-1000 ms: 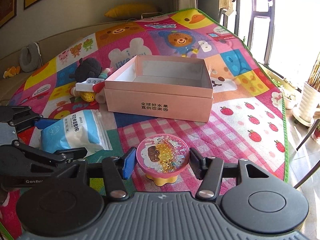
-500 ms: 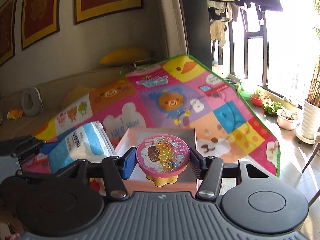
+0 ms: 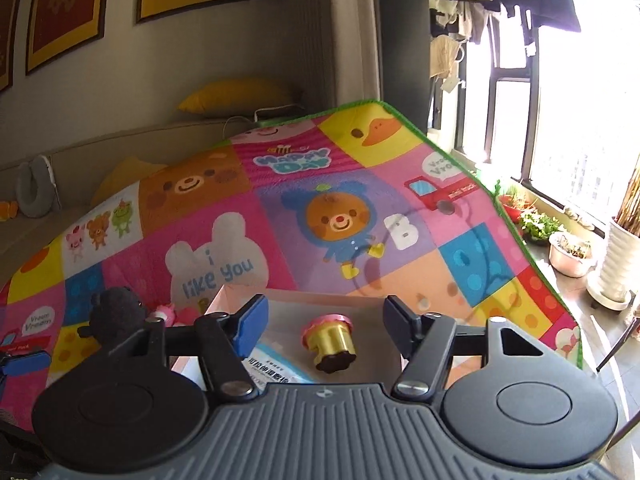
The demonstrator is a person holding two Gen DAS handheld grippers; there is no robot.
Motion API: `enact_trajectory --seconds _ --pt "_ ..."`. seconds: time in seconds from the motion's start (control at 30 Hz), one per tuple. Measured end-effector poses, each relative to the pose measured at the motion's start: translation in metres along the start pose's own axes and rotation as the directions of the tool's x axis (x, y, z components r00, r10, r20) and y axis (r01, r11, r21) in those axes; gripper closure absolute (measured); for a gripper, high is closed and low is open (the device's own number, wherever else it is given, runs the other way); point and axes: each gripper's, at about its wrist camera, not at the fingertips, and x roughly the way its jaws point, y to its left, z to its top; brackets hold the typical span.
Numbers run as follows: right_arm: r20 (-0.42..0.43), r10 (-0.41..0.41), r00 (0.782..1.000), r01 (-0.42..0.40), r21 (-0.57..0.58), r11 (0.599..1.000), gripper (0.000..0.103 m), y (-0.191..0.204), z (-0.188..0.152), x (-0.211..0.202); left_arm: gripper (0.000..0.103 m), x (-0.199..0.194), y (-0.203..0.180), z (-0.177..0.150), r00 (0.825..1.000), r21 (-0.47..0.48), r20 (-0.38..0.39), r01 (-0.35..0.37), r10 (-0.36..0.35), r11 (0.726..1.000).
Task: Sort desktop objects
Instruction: 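Drop the wipes pack into the pink box with the left tool while the right drops the pink toy in, then grasp the white battery charger with the right tool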
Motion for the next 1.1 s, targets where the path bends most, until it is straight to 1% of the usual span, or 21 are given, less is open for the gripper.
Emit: enact_trajectory --seconds 0.1,0.2,0.27,0.3,0.37,0.43,0.47,0.5,0.53,0.57,0.6,0.63,0.67,0.73,0.8,0.83,0.9,0.97,1.0,1.03,1.1 --pt "-0.046 0.072 0.996 -0.075 -0.073 0.995 0.068 0.033 -0.006 0.01 0.004 0.003 0.025 -0.015 0.998 -0.087 -0.057 -0.028 0.023 0.996" --pt "-0.074 0.176 0.982 -0.187 -0.184 0.965 0.069 0.08 -0.013 0.016 0.003 -0.008 0.049 -0.025 0.992 -0.156 -0.072 -0.115 0.105 0.981" --pt "-0.112 0.259 0.959 -0.28 -0.264 0.923 0.069 0.115 -0.026 0.02 0.002 -0.013 0.067 -0.026 0.984 -0.21 -0.092 -0.168 0.152 0.963" --pt "-0.124 0.275 0.953 -0.301 -0.326 0.896 0.068 0.134 -0.035 0.021 0.002 -0.015 0.076 -0.027 0.981 -0.235 -0.103 -0.186 0.166 0.954" --pt "-0.131 0.254 0.958 -0.285 -0.464 0.839 0.068 0.172 -0.058 0.022 0.002 -0.017 0.09 -0.026 0.977 -0.271 -0.118 -0.201 0.175 0.941" --pt "-0.107 0.211 0.972 -0.233 -0.592 0.771 0.065 0.203 -0.081 0.021 0.002 -0.022 0.102 -0.025 0.98 -0.295 -0.112 -0.191 0.164 0.936" --pt "-0.075 0.187 0.98 -0.19 -0.648 0.737 0.059 0.214 -0.09 0.021 0.001 -0.022 0.107 -0.024 0.982 -0.3 -0.11 -0.182 0.156 0.936" --pt "-0.046 0.162 0.986 -0.148 -0.69 0.709 0.057 0.224 -0.098 0.023 0.001 -0.022 0.11 -0.023 0.984 -0.3 -0.107 -0.17 0.144 0.939" --pt "-0.033 0.143 0.989 -0.123 -0.718 0.685 0.057 0.23 -0.104 0.026 0.001 -0.021 0.113 -0.022 0.986 -0.295 -0.104 -0.157 0.131 0.943" --pt "-0.044 0.128 0.991 -0.12 -0.725 0.678 0.057 0.235 -0.106 0.029 0.001 -0.018 0.115 -0.021 0.987 -0.29 -0.101 -0.147 0.122 0.946" --pt "-0.067 0.108 0.992 -0.123 -0.722 0.681 0.068 0.237 -0.108 0.031 0.001 -0.015 0.116 -0.019 0.989 -0.288 -0.099 -0.138 0.114 0.948" --pt "-0.089 0.087 0.992 -0.125 -0.711 0.692 0.076 0.238 -0.11 0.031 0.001 -0.012 0.117 -0.017 0.99 -0.292 -0.098 -0.127 0.102 0.948" --pt "-0.095 0.071 0.993 -0.117 -0.699 0.705 0.078 0.236 -0.111 0.028 0.001 -0.011 0.118 -0.016 0.991 -0.298 -0.096 -0.115 0.09 0.948" --pt "-0.104 0.069 0.992 -0.121 -0.664 0.738 0.085 0.23 -0.112 0.011 0.001 -0.011 0.116 -0.014 0.994 -0.309 -0.087 -0.084 0.059 0.947" --pt "-0.133 0.09 0.987 -0.154 -0.625 0.766 0.086 0.218 -0.113 -0.014 0.001 -0.013 0.109 -0.013 0.997 -0.304 -0.074 -0.047 0.026 0.952" --pt "-0.152 0.099 0.983 -0.172 -0.611 0.773 0.086 0.209 -0.115 -0.027 0.001 -0.014 0.104 -0.012 0.998 -0.294 -0.068 -0.03 0.011 0.955" --pt "-0.171 0.081 0.982 -0.17 -0.608 0.776 0.086 0.191 -0.125 -0.048 0.001 -0.014 0.091 -0.01 0.998 -0.258 -0.048 0.028 -0.041 0.966" --pt "-0.18 0.029 0.983 -0.134 -0.611 0.78 0.086 0.169 -0.139 -0.063 0.001 -0.011 0.075 -0.008 0.994 -0.202 -0.043 0.094 -0.104 0.975" --pt "-0.181 -0.005 0.983 -0.109 -0.61 0.785 0.086 0.157 -0.145 -0.068 0.001 -0.009 0.065 -0.008 0.991 -0.172 -0.045 0.114 -0.124 0.978" --pt "-0.178 -0.042 0.983 -0.075 -0.602 0.795 0.086 0.143 -0.151 -0.073 0.001 -0.008 0.055 -0.009 0.99 -0.146 -0.048 0.123 -0.131 0.982" --pt "-0.155 -0.11 0.982 -0.002 -0.586 0.81 0.085 0.12 -0.158 -0.079 0.001 -0.005 0.038 -0.012 0.993 -0.117 -0.054 0.095 -0.102 0.989"
